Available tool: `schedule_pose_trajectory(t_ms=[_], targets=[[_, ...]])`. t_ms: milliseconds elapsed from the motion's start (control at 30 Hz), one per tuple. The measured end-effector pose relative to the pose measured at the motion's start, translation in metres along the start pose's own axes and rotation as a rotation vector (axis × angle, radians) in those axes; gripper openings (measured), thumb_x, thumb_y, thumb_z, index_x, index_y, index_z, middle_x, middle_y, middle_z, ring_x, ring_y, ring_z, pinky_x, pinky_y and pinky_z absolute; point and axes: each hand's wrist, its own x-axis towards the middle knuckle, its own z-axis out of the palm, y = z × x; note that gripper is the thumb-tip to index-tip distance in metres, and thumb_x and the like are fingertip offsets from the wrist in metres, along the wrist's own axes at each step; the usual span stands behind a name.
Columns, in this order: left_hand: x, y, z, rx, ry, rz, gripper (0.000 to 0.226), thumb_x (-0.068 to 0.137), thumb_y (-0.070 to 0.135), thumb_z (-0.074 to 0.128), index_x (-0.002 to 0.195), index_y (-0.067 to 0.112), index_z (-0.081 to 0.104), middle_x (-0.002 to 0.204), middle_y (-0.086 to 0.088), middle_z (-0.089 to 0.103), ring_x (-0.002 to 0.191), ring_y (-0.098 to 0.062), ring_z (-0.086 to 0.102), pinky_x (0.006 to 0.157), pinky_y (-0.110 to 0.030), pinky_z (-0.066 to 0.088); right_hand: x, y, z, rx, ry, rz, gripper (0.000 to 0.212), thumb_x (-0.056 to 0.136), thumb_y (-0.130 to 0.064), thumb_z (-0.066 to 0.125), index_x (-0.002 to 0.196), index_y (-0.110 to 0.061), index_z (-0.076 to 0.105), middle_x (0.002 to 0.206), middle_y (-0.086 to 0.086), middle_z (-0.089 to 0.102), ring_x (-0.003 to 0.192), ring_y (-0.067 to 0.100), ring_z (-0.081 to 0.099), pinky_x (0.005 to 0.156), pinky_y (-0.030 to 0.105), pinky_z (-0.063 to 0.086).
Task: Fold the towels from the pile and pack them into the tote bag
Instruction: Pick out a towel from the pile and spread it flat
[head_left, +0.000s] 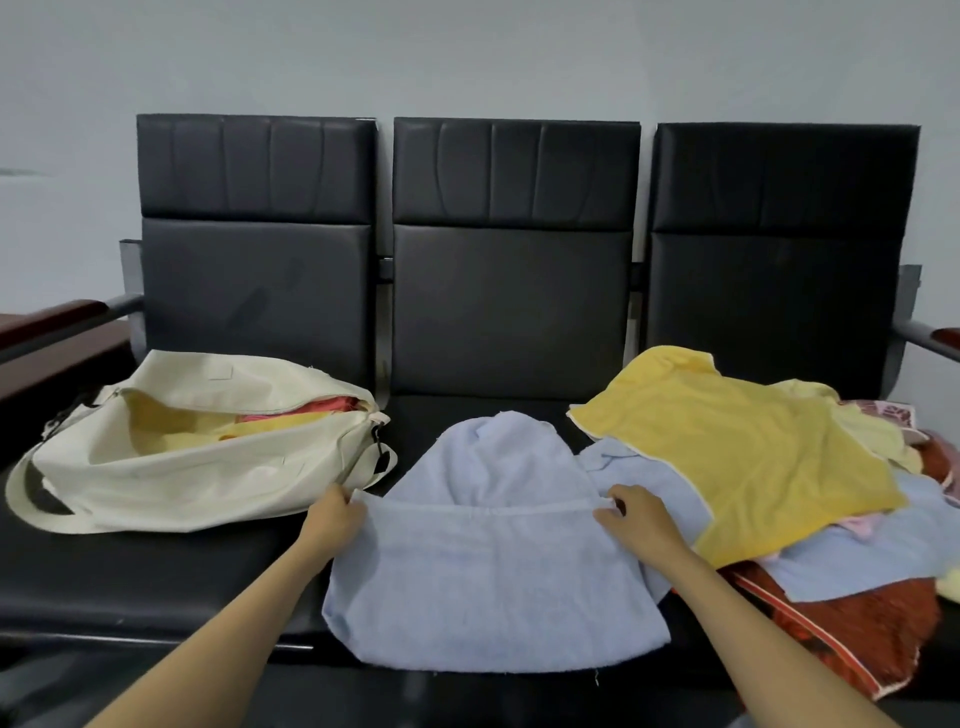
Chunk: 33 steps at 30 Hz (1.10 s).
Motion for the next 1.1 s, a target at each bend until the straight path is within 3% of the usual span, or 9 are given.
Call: schedule_pose_trajectory(t_ms=[133, 267, 400, 500, 600, 700, 833, 933, 1100], targets=[[0.007, 0.003, 0.003, 0.041, -0.109, -0.041, 0.031, 0.076, 0.020, 0.075, 0.080, 0.012, 0.045, 0.079, -0.001, 0.048, 0.074, -0.017, 0.046, 0.057, -0.027, 0.033, 0.006, -0.007, 0.004, 0.071, -0.050, 0.030, 0.037, 0.089, -0.019, 0.061, 0.065, -0.014, 0.033, 0.062, -0.003, 0.035, 0.056, 0.010, 0.031, 0.050, 0.022, 0.021], [0.008, 0.007, 0.003, 0.114, -0.253, -0.094, 0.035, 0.065, 0.028, 0.080, 0.069, 0.012, 0.050, 0.076, -0.001, 0.052, 0.068, -0.016, 0.048, 0.056, -0.025, 0.034, 0.010, -0.016, 0.007, 0.078, -0.083, 0.020, 0.039, 0.089, -0.019, 0.062, 0.065, -0.016, 0.032, 0.063, -0.003, 0.034, 0.057, 0.010, 0.031, 0.050, 0.021, 0.022], [0.009, 0.008, 0.000, -0.147, -0.302, -0.123, 0.031, 0.067, 0.020, 0.080, 0.091, 0.009, 0.065, 0.092, -0.005, 0.066, 0.083, -0.020, 0.062, 0.066, -0.027, 0.048, 0.009, -0.023, 0.005, 0.336, -0.136, 0.067, 0.012, 0.086, -0.007, 0.059, 0.078, -0.015, 0.058, 0.078, -0.001, 0.057, 0.076, 0.014, 0.053, 0.064, 0.023, 0.040], [0.007, 0.008, -0.005, -0.438, -0.350, -0.180, 0.050, 0.064, 0.015, 0.081, 0.110, 0.006, 0.063, 0.104, -0.013, 0.070, 0.097, -0.031, 0.065, 0.088, -0.043, 0.053, 0.007, -0.024, -0.002, 0.500, -0.303, 0.163, 0.027, 0.085, 0.003, 0.050, 0.098, -0.011, 0.069, 0.101, 0.006, 0.065, 0.093, 0.020, 0.060, 0.077, 0.028, 0.051], [0.005, 0.008, -0.010, -0.579, -0.367, -0.176, 0.064, 0.060, 0.012, 0.085, 0.117, 0.006, 0.058, 0.112, -0.014, 0.066, 0.103, -0.031, 0.063, 0.091, -0.044, 0.051, 0.005, -0.019, -0.011, 0.485, -0.423, 0.211, 0.037, 0.085, 0.004, 0.047, 0.104, -0.016, 0.071, 0.114, 0.007, 0.063, 0.108, 0.027, 0.059, 0.094, 0.037, 0.052], [0.001, 0.009, -0.019, -0.742, -0.454, -0.181, 0.050, 0.079, 0.001, 0.071, 0.122, 0.020, 0.057, 0.126, -0.009, 0.056, 0.112, -0.029, 0.056, 0.090, -0.040, 0.048, 0.002, -0.013, -0.021, 0.568, -0.391, 0.223, 0.042, 0.084, 0.005, 0.045, 0.104, -0.017, 0.074, 0.119, 0.005, 0.063, 0.113, 0.026, 0.057, 0.101, 0.037, 0.047], [-0.007, 0.009, -0.028, -0.904, -0.541, -0.155, 0.043, 0.079, -0.001, 0.065, 0.114, 0.024, 0.063, 0.131, -0.009, 0.056, 0.120, -0.031, 0.053, 0.101, -0.042, 0.043, -0.010, -0.013, -0.032, 0.721, -0.371, 0.216, 0.047, 0.086, 0.005, 0.043, 0.115, -0.020, 0.069, 0.123, 0.000, 0.059, 0.110, 0.018, 0.054, 0.090, 0.025, 0.046], [-0.017, 0.013, -0.031, -0.952, -0.574, -0.117, 0.047, 0.080, 0.003, 0.064, 0.123, 0.024, 0.061, 0.133, -0.007, 0.055, 0.122, -0.029, 0.052, 0.100, -0.041, 0.044, -0.020, -0.015, -0.037, 0.805, -0.359, 0.196, 0.052, 0.086, 0.004, 0.043, 0.121, -0.026, 0.066, 0.128, -0.004, 0.055, 0.115, 0.019, 0.052, 0.095, 0.029, 0.046], [-0.031, 0.041, -0.045, -0.945, -0.371, -0.026, 0.030, 0.092, 0.011, 0.056, 0.117, 0.025, 0.065, 0.135, -0.001, 0.050, 0.123, -0.023, 0.047, 0.099, -0.035, 0.039, -0.035, -0.029, -0.061, 0.859, -0.200, 0.080, 0.053, 0.088, 0.009, 0.042, 0.121, -0.028, 0.063, 0.143, 0.008, 0.044, 0.111, 0.022, 0.049, 0.091, 0.034, 0.044]])
